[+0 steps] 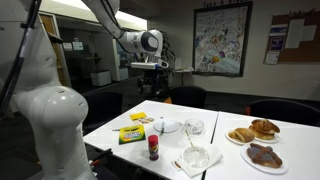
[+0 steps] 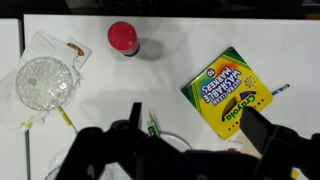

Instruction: Move the yellow box farther from you

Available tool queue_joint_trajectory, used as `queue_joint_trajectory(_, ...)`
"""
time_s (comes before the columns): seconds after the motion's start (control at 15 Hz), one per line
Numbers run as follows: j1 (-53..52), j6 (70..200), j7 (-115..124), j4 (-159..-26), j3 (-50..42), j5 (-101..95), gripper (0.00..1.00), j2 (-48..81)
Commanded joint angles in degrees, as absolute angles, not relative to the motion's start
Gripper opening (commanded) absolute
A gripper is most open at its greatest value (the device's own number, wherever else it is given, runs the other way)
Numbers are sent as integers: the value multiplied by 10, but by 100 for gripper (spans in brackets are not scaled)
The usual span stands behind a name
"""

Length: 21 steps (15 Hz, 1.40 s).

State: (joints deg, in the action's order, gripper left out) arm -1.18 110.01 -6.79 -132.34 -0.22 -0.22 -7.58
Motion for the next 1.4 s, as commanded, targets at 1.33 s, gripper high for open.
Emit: queue_joint_trajectory(1.33,2,1326,-333,-1317,-19,-108,100,8)
